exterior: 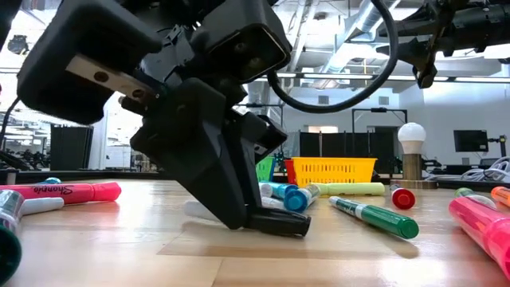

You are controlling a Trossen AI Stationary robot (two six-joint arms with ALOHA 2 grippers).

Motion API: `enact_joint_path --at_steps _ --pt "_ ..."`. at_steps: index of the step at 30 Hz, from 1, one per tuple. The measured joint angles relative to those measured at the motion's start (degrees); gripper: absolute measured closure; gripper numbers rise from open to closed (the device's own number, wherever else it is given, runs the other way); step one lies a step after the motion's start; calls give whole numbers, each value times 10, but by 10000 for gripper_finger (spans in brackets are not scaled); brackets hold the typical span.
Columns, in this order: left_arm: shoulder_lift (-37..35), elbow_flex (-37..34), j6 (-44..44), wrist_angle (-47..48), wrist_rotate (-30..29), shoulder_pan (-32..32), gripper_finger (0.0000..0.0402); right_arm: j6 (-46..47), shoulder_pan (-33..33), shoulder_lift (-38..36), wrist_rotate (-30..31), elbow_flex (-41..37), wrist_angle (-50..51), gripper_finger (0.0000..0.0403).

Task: Pick & Place Markers
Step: Put the black pen into the red basket

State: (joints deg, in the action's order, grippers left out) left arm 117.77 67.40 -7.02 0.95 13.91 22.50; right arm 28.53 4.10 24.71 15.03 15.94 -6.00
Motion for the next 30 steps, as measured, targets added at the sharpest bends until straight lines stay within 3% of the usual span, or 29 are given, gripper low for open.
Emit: enact_joint_path --at_steps 15,30 --pt "-30 0 95 5 -5 0 353 0 0 0 0 0 0 273" --pt "-97 1 107 44 -99 -10 350 24 0 0 0 0 -1 273"
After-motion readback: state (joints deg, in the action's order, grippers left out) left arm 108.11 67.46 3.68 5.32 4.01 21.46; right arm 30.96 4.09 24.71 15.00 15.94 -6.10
